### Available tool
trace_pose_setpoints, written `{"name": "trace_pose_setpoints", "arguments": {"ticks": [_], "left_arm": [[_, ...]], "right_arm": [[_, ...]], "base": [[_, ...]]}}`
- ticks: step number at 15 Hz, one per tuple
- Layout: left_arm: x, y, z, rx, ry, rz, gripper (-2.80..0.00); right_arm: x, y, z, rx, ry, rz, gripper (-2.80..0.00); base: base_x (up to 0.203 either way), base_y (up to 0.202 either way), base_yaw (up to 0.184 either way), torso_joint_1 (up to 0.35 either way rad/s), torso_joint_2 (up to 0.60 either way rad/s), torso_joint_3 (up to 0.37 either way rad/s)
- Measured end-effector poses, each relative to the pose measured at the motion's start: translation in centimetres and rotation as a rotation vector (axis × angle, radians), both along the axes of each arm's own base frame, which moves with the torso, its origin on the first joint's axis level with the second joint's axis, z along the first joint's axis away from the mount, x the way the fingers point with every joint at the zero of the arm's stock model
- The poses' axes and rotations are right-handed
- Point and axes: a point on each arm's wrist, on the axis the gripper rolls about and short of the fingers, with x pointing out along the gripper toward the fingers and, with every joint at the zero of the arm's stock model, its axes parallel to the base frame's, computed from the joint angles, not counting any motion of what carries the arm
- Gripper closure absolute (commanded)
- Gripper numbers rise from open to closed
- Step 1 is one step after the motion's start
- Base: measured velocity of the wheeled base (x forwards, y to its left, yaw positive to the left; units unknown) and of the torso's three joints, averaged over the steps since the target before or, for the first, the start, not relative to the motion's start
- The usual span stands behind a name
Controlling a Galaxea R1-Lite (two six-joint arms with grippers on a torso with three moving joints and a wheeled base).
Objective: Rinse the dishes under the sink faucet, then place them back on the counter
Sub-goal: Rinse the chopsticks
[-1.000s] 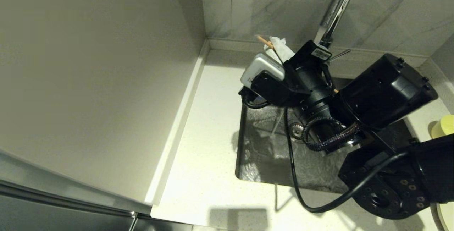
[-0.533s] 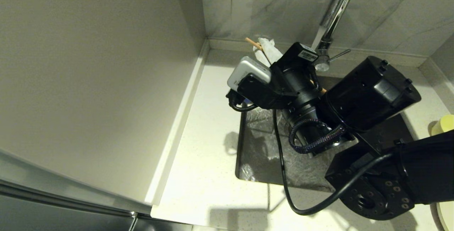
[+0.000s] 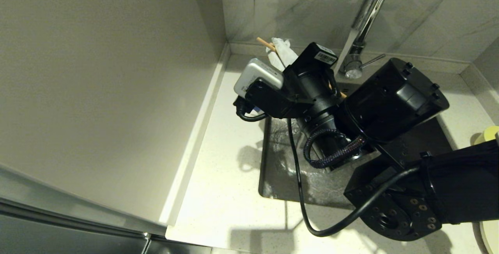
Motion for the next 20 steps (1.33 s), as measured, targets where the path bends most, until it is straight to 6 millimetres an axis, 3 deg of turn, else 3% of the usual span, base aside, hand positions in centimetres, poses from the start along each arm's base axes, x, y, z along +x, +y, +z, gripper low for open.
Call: {"name": "trace_pose_setpoints", "arguments": {"ticks": [9,15,20], "left_arm": [[0.0,0.0,0.0,0.0,0.0,0.0,0.0],[0.0,0.0,0.0,0.0,0.0,0.0,0.0],[0.0,0.0,0.0,0.0,0.0,0.0,0.0]], "right_arm": [[0.0,-1.0,-0.5,-0.021,0.019,-0.028,0.0],[0.8,-3.9,-1.6,-0.055,0.06,-0.096,0.0],[2.7,-7.9,-1.0,-0.048,0.061,-0.219,0.0]], "base": [[0.0,0.0,0.0,0.0,0.0,0.0],[0.0,0.0,0.0,0.0,0.0,0.0],[0.0,0.0,0.0,0.0,0.0,0.0]]}}
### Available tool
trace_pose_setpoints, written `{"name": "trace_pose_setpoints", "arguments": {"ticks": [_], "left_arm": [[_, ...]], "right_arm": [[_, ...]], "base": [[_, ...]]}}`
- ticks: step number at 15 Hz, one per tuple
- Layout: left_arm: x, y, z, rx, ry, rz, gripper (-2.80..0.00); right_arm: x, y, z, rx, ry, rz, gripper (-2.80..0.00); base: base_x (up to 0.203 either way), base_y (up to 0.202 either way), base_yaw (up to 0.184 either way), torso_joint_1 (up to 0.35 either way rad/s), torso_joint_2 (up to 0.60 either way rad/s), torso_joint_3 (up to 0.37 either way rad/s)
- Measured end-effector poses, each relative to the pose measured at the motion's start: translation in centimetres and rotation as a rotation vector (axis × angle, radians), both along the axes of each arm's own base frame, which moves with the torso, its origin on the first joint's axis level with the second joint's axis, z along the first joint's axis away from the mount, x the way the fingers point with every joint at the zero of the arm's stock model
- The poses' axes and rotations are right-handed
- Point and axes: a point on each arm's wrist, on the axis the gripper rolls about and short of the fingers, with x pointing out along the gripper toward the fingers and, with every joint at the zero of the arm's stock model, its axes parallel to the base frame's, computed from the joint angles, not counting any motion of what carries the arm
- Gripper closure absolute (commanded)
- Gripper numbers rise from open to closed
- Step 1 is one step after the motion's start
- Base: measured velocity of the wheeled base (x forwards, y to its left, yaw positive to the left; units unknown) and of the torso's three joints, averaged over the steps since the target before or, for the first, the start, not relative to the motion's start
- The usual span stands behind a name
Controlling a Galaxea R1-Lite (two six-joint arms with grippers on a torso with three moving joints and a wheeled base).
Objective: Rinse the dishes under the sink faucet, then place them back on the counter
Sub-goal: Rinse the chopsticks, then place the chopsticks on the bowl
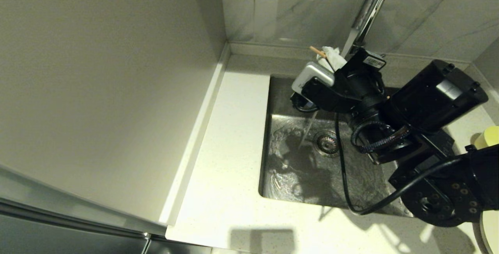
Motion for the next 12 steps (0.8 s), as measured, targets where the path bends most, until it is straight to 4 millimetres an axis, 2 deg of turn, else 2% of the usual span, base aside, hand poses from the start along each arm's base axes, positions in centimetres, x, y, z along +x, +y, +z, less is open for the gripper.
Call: {"name": "trace_pose_setpoints", "arguments": {"ticks": [6,9,12], "left_arm": [[0.0,0.0,0.0,0.0,0.0,0.0,0.0],[0.0,0.0,0.0,0.0,0.0,0.0,0.0],[0.0,0.0,0.0,0.0,0.0,0.0,0.0]], "right_arm": [[1.6,-7.3,1.0,-0.029,0.05,-0.222,0.0],[0.8,-10.7,1.1,-0.066,0.15,-0.335,0.0],[-1.3,-12.9,1.4,-0.072,0.26,-0.463,0.0]], "base": [[0.0,0.0,0.0,0.0,0.0,0.0],[0.0,0.0,0.0,0.0,0.0,0.0],[0.0,0.0,0.0,0.0,0.0,0.0]]}}
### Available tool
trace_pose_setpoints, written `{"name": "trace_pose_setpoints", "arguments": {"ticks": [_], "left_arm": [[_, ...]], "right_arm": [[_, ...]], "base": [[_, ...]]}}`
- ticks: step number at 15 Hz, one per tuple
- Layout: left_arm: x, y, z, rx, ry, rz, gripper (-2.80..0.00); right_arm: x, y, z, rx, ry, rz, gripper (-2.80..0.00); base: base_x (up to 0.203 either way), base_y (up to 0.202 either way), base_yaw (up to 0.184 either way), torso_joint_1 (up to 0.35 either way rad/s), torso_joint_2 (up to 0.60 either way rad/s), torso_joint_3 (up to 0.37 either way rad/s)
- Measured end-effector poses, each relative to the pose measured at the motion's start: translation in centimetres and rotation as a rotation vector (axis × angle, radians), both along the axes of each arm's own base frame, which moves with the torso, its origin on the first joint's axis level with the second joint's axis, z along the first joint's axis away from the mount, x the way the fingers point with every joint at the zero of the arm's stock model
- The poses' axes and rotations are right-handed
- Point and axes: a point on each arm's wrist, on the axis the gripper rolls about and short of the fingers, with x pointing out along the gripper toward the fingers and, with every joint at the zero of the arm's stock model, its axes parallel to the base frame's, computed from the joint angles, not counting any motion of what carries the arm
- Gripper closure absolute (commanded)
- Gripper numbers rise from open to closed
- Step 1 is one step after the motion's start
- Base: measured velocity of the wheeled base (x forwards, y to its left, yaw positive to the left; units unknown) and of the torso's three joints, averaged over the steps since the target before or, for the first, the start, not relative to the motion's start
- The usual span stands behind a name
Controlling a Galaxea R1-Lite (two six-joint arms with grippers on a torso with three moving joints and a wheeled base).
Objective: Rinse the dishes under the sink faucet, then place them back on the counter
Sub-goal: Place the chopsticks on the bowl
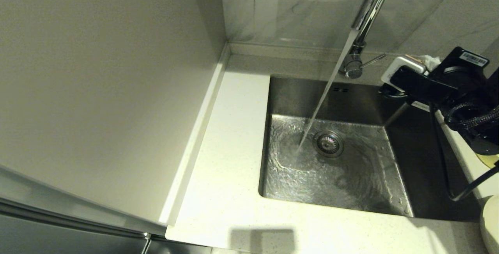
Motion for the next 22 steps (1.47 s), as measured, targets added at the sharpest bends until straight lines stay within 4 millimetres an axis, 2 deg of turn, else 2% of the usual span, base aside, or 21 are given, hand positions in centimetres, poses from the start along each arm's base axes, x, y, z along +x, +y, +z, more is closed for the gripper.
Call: {"name": "trace_pose_setpoints", "arguments": {"ticks": [3,6,14,19,22], "left_arm": [[0.0,0.0,0.0,0.0,0.0,0.0,0.0],[0.0,0.0,0.0,0.0,0.0,0.0,0.0],[0.0,0.0,0.0,0.0,0.001,0.0,0.0],[0.0,0.0,0.0,0.0,0.0,0.0,0.0],[0.0,0.0,0.0,0.0,0.0,0.0,0.0]], "right_arm": [[-1.7,-1.6,-0.6,0.026,0.099,-0.169,0.0],[-2.3,-3.0,-1.7,0.024,0.143,-0.298,0.0],[-2.8,-3.7,-5.2,-0.001,0.259,-0.505,0.0],[-4.3,-4.2,-7.0,-0.022,0.311,-0.593,0.0],[-5.1,-4.5,-7.8,-0.022,0.329,-0.716,0.0]], "base": [[0.0,0.0,0.0,0.0,0.0,0.0],[0.0,0.0,0.0,0.0,0.0,0.0],[0.0,0.0,0.0,0.0,0.0,0.0],[0.0,0.0,0.0,0.0,0.0,0.0],[0.0,0.0,0.0,0.0,0.0,0.0]]}}
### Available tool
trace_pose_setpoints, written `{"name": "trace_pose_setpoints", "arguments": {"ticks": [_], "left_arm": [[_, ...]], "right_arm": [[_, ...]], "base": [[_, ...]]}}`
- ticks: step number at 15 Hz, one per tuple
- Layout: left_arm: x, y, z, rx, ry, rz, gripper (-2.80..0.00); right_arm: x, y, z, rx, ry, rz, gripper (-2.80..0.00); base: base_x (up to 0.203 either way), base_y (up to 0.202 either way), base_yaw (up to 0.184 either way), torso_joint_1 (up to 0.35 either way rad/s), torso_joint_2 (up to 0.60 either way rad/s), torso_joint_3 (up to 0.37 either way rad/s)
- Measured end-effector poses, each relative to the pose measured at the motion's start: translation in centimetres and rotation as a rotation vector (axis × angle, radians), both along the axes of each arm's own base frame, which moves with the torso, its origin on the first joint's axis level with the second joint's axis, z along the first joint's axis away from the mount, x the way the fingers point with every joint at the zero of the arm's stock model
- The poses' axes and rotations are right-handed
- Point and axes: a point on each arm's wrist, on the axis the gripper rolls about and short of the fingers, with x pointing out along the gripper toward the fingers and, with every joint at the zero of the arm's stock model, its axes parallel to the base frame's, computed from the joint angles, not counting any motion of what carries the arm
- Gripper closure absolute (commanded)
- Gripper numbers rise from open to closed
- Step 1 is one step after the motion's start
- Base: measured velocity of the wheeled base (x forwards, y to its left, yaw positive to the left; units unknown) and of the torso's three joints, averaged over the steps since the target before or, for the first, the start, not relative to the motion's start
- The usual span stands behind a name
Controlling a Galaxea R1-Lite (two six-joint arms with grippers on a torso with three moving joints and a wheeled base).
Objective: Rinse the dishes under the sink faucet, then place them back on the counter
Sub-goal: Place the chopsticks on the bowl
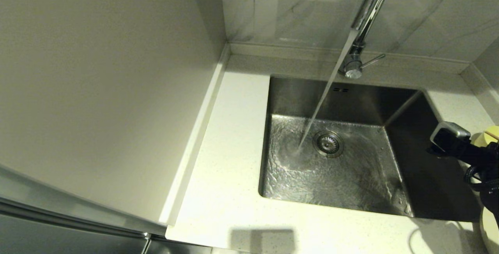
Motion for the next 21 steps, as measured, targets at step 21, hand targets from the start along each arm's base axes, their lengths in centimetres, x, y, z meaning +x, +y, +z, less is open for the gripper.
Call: {"name": "trace_pose_setpoints", "arguments": {"ticks": [21], "left_arm": [[0.0,0.0,0.0,0.0,0.0,0.0,0.0]], "right_arm": [[-5.6,-1.6,-5.2,0.067,0.037,-0.1,0.0]], "base": [[0.0,0.0,0.0,0.0,0.0,0.0]]}}
